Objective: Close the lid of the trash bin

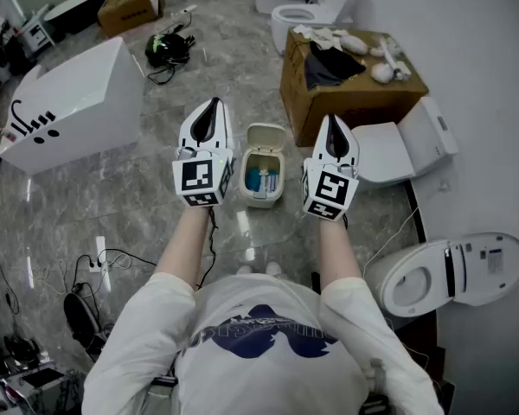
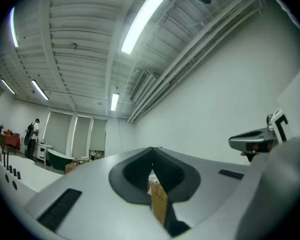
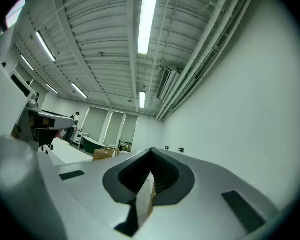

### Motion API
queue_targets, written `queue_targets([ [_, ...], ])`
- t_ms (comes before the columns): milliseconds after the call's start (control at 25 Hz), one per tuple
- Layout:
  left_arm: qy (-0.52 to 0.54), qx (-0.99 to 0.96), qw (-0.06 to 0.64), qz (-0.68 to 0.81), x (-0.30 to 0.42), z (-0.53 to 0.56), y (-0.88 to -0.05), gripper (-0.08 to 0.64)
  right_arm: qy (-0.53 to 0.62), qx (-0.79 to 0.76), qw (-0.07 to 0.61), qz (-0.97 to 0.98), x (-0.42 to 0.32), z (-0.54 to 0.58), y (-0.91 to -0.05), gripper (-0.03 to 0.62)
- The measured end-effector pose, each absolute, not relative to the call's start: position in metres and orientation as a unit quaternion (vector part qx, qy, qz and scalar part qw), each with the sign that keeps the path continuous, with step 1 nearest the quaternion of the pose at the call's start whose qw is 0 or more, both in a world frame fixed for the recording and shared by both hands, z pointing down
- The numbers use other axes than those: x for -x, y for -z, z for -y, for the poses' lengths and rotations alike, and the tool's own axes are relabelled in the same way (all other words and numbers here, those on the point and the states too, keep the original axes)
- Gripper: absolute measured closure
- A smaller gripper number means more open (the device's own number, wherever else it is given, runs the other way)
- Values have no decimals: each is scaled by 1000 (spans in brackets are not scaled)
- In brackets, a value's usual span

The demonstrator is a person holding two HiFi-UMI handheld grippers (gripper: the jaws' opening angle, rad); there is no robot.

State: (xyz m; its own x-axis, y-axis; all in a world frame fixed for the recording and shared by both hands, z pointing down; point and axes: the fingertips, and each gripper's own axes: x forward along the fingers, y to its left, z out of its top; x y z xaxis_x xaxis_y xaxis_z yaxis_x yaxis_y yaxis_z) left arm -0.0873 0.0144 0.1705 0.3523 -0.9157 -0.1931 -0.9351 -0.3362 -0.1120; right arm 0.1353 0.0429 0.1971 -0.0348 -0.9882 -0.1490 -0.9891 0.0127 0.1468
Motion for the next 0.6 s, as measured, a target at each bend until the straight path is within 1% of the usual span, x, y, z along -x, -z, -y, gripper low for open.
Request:
queue_targets([
  [240,-52,813,112,-569,91,-15,-165,561,-108,697,4,-709,-138,-45,-196,588],
  [600,-53,810,109,-574,91,-22,-166,561,-102,695,7,-711,-140,-50,-198,588],
])
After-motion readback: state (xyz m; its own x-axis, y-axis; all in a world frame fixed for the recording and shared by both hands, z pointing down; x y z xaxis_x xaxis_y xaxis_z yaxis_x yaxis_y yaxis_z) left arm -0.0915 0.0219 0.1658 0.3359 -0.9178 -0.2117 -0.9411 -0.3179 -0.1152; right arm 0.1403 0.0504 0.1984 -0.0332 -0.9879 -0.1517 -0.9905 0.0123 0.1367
